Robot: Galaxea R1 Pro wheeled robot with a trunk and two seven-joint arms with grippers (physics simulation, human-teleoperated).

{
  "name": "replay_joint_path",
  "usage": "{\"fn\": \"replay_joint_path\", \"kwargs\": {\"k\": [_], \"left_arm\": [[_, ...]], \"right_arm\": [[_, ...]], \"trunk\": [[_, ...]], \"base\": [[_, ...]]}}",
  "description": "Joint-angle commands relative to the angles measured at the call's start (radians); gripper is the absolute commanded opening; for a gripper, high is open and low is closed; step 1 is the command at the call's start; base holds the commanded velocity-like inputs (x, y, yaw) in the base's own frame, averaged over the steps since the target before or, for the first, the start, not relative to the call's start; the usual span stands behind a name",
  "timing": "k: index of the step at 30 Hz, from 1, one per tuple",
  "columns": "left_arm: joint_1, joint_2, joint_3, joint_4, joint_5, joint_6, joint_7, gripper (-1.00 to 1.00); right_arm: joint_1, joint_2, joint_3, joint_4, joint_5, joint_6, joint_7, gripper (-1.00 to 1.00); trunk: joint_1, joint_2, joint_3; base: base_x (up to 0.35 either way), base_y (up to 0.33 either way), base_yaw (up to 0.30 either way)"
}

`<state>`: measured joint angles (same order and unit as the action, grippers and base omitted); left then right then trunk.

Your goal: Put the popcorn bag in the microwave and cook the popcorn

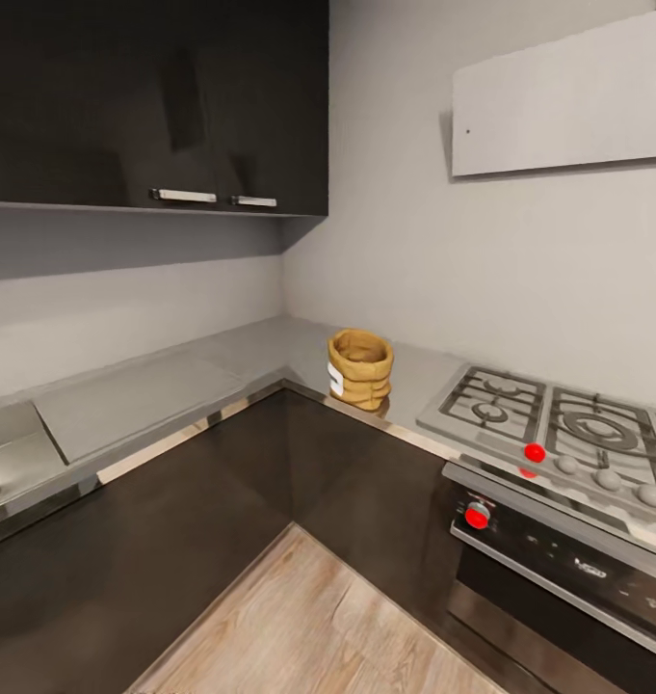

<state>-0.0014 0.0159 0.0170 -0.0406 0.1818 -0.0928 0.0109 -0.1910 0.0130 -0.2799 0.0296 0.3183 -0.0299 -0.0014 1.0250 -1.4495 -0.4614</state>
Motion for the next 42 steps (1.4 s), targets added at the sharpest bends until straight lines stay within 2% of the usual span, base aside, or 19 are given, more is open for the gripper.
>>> {"fn": "replay_joint_path", "kwargs": {"k": [1, 20, 26, 28, 30, 32, 39, 42], "left_arm": [[0.000, 0.000, 0.001, -0.001, 0.004, -0.003, 0.001, 1.00], [0.000, 0.001, 0.001, -0.001, 0.004, -0.004, 0.001, 1.00], [0.000, -0.001, 0.001, -0.003, 0.004, -0.004, 0.003, 1.00], [0.000, -0.003, 0.002, -0.005, 0.004, -0.004, 0.035, 1.00], [0.000, -0.007, 0.004, -0.007, 0.005, -0.004, 0.125, 1.00], [0.000, -0.010, 0.004, -0.008, 0.005, -0.004, 0.166, 1.00], [0.000, -0.012, 0.004, -0.008, 0.005, -0.005, 0.190, 1.00], [0.000, -0.013, 0.003, -0.008, 0.004, -0.005, 0.190, 1.00]], "right_arm": [[-0.001, -0.001, -0.008, 0.003, 0.008, -0.004, 0.000, 1.00], [-0.001, -0.002, -0.007, 0.003, 0.010, -0.001, 0.000, 1.00], [-0.001, -0.002, -0.006, 0.003, 0.011, -0.004, 0.000, 1.00], [-0.001, -0.002, -0.005, 0.003, 0.011, -0.004, 0.000, 1.00], [-0.001, -0.002, -0.005, 0.003, 0.011, -0.003, 0.000, 1.00], [-0.001, -0.002, -0.005, 0.003, 0.013, -0.004, 0.000, 1.00], [-0.001, -0.002, -0.005, 0.003, 0.012, -0.004, 0.000, 1.00], [-0.001, -0.003, -0.005, 0.003, 0.012, -0.004, 0.000, 1.00]], "trunk": [[0.000, -0.001, -0.001], [0.000, -0.001, -0.001], [0.000, -0.001, -0.001], [0.000, -0.001, -0.001], [0.000, -0.001, -0.001], [0.000, -0.001, -0.001], [0.000, -0.001, -0.001], [-0.012, 0.020, 0.008]], "base": [[0.000, 0.000, 0.003], [0.000, -0.242, 0.018], [0.000, -0.052, 0.038], [0.000, -0.003, 0.002], [0.000, 0.000, 0.000], [0.000, 0.000, 0.000], [0.000, 0.000, 0.000], [0.000, 0.000, 0.000]]}}
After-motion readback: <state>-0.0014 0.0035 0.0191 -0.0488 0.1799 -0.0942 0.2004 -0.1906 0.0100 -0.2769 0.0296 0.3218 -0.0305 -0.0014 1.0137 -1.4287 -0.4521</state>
